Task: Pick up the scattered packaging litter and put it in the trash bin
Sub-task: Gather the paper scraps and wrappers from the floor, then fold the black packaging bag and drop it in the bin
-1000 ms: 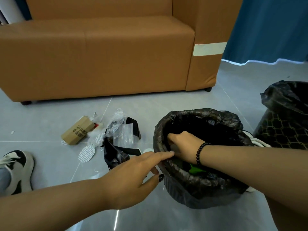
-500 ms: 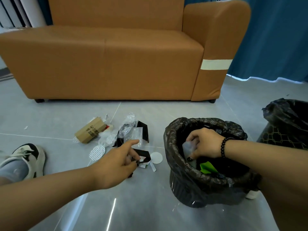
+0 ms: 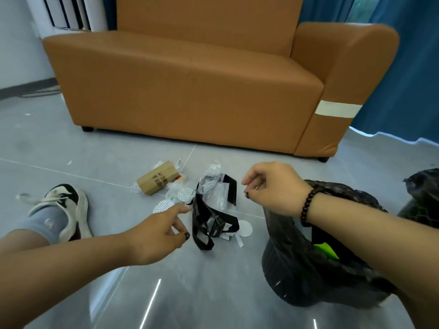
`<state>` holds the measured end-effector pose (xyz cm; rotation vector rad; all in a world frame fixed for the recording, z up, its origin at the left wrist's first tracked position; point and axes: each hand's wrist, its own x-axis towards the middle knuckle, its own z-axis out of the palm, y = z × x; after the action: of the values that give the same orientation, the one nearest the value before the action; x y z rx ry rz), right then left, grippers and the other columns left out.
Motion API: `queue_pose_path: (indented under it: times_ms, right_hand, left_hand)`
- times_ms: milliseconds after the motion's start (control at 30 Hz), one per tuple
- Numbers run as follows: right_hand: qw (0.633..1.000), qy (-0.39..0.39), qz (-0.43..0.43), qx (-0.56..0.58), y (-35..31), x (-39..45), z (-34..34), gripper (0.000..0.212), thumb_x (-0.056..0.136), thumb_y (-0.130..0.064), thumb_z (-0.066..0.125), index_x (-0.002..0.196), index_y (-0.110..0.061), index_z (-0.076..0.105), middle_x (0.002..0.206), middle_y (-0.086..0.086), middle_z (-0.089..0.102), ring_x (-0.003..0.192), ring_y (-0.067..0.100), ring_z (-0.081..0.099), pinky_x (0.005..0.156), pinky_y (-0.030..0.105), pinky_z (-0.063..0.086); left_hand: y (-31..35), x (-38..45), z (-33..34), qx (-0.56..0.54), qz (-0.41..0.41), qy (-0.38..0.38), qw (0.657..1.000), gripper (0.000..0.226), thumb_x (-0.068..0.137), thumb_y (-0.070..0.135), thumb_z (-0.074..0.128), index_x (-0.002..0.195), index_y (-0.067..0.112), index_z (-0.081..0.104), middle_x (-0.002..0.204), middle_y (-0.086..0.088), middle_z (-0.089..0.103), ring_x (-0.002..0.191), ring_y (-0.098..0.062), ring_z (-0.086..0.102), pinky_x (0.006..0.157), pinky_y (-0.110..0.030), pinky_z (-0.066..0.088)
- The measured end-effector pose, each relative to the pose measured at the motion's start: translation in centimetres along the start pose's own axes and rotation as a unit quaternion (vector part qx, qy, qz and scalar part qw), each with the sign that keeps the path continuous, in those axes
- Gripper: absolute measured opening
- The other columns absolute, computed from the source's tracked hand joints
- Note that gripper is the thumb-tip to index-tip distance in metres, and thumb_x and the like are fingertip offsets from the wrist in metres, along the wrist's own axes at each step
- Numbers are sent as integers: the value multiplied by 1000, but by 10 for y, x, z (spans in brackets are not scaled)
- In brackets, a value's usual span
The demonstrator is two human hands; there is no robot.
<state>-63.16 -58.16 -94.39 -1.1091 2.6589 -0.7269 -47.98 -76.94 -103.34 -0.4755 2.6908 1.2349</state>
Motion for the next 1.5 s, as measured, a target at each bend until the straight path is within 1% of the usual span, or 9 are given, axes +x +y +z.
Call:
queue_pose_path:
  times_ms: [133,267,467,567,667,933,1200,1367,1500]
  right_hand:
    - [998,-64,26,-5,-6,31,79,19,83,-12,57,101,-18,60,102,1,63,92,15,60,80,23,52]
    - [989,-83,101,-71,9,58,146,63,81,-28,66,135,-14,36,138,9,38,127,28,39,103,37,40]
    - [969,-78,226,-64,32,82,185,57,81,-36,66,128,-18,39,123,4,52,122,26,46,109,46,25]
    - [981,-64,176,-55,37,79,182,7,87,-22,56,80,-23,54,82,-1,54,101,28,57,98,40,39]
    - [991,-46,122,-18,34,78,163,28,87,-16,55,63,-21,44,70,2,52,76,27,57,71,32,50]
    - [988,-102,-26,-114,4,36,61,18,88,-13,54,99,-15,67,98,6,67,89,24,60,76,32,51]
    - [981,-92,-100,-138,-15,-40,-20,19,89,-17,55,100,-24,69,98,-2,69,90,17,62,79,35,53]
    - [983,-67,-137,-104,-14,-78,-36,18,89,-20,57,102,-29,68,92,-10,70,83,9,64,76,31,56]
    - [980,-37,-163,-108,-2,-92,-31,18,88,-24,55,103,-29,64,91,-9,69,86,11,63,75,34,55]
  left_hand:
    - [-12,-3,-10,-3,-13,-1,1000,52,93,24,54,138,34,30,108,14,61,90,-8,66,78,-19,52]
    - [-23,-2,-21,-29,-21,10,999,51,93,21,55,138,29,33,107,12,63,90,-10,67,73,-23,53]
    - [-20,10,-29,-75,-30,15,997,48,93,22,55,136,28,35,105,8,65,91,-13,68,82,-41,56]
    - [-15,19,-32,-93,-36,16,995,49,92,21,55,137,26,35,104,3,67,94,-22,68,83,-48,55]
    - [-4,27,-33,-112,-52,28,992,49,92,15,53,137,23,36,103,-1,68,95,-27,68,82,-47,54]
    - [37,25,-28,-101,-88,42,990,41,92,16,54,131,17,40,103,-7,67,92,-20,68,76,-35,54]
    - [65,5,-28,-64,-158,82,982,25,83,24,60,103,13,49,91,-5,63,77,-18,66,53,-26,53]
    - [87,-10,-20,-24,-164,48,985,13,84,23,64,87,22,51,99,-4,62,90,-16,64,63,-27,55]
    - [100,-20,-14,-85,-158,33,983,19,97,28,46,104,15,57,111,-5,61,84,-16,69,68,-32,60]
